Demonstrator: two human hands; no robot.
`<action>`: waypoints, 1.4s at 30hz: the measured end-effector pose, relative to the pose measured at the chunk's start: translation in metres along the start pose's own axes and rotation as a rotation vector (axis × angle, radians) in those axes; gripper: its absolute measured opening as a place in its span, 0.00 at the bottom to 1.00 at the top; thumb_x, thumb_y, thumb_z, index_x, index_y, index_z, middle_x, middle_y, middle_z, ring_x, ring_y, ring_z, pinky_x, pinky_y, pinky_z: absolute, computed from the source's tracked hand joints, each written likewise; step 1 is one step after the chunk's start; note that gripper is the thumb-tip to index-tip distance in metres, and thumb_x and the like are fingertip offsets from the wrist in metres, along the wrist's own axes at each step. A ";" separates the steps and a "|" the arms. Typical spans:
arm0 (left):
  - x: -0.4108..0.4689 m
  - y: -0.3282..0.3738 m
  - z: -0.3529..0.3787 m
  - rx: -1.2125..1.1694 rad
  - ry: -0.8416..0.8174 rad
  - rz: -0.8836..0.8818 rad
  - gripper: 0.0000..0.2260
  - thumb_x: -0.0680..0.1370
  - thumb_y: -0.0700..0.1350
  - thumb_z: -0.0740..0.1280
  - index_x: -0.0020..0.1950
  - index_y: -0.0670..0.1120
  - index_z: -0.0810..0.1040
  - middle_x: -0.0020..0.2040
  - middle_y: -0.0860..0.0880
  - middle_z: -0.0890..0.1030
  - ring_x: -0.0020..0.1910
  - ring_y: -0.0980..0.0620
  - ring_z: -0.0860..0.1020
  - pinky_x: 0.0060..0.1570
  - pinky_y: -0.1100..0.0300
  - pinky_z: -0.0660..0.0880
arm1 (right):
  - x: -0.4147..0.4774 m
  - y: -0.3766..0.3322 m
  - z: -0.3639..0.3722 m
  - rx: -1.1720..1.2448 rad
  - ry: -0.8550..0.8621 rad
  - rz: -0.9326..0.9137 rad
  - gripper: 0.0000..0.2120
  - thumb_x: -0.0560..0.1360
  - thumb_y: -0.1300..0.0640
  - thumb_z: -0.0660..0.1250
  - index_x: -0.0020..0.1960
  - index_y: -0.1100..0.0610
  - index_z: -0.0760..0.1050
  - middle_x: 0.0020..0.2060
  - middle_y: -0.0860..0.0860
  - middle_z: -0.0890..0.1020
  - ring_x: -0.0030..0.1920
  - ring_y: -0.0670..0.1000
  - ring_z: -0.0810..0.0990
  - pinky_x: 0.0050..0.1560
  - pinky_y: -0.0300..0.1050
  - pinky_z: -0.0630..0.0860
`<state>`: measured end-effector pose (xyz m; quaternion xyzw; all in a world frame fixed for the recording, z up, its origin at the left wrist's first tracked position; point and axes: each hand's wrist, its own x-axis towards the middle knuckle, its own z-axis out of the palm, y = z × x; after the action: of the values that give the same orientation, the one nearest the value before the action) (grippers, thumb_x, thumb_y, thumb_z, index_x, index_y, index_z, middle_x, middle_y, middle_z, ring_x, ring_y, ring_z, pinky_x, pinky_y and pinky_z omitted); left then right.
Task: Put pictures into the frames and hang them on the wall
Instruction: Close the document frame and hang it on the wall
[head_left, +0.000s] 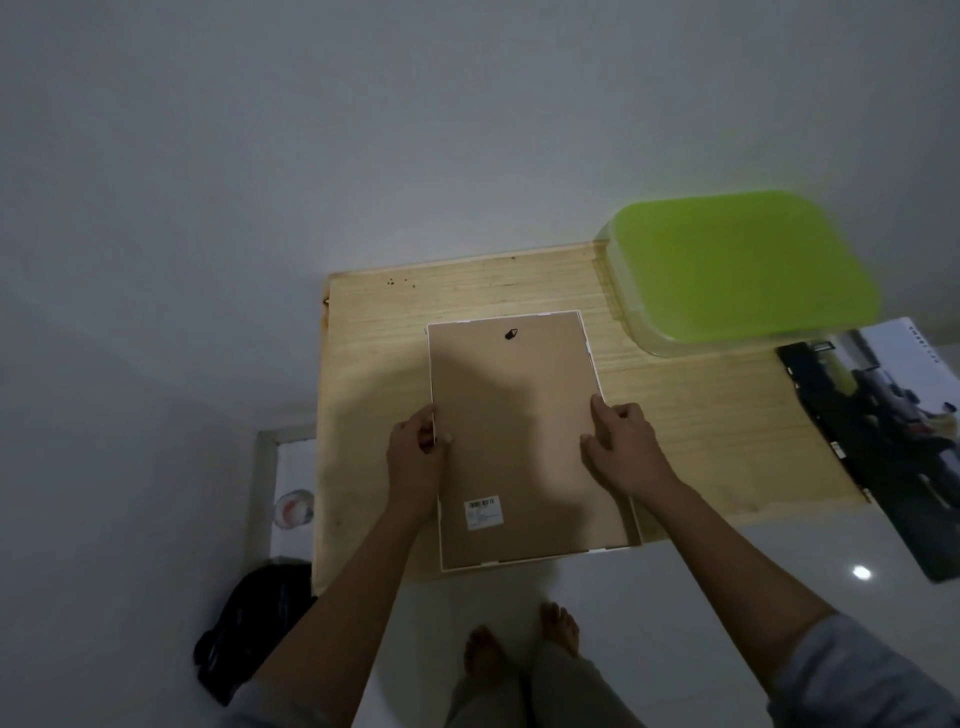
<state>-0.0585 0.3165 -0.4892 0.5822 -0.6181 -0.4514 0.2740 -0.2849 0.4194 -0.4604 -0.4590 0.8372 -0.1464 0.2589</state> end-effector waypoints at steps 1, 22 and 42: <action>-0.001 0.002 0.000 0.004 0.004 -0.008 0.20 0.76 0.35 0.66 0.67 0.43 0.71 0.57 0.41 0.74 0.48 0.54 0.74 0.43 0.76 0.69 | -0.001 -0.001 0.001 -0.009 0.001 -0.004 0.28 0.76 0.54 0.63 0.73 0.57 0.59 0.60 0.63 0.67 0.58 0.64 0.70 0.62 0.49 0.66; -0.011 0.016 0.003 0.145 0.017 -0.017 0.24 0.72 0.37 0.68 0.68 0.41 0.69 0.58 0.39 0.70 0.56 0.44 0.71 0.59 0.55 0.69 | -0.027 -0.002 0.017 0.067 0.105 -0.018 0.33 0.72 0.44 0.67 0.71 0.56 0.59 0.68 0.57 0.60 0.66 0.56 0.59 0.63 0.49 0.65; 0.053 0.031 0.056 0.831 -0.173 0.315 0.35 0.74 0.60 0.39 0.76 0.40 0.46 0.77 0.41 0.46 0.76 0.45 0.41 0.71 0.55 0.34 | 0.076 -0.021 0.011 -0.011 -0.012 -0.339 0.25 0.77 0.58 0.56 0.71 0.68 0.60 0.72 0.64 0.60 0.74 0.61 0.57 0.72 0.45 0.50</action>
<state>-0.1311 0.2758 -0.4968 0.5017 -0.8487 -0.1646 0.0296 -0.2982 0.3440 -0.4825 -0.5959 0.7470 -0.1807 0.2329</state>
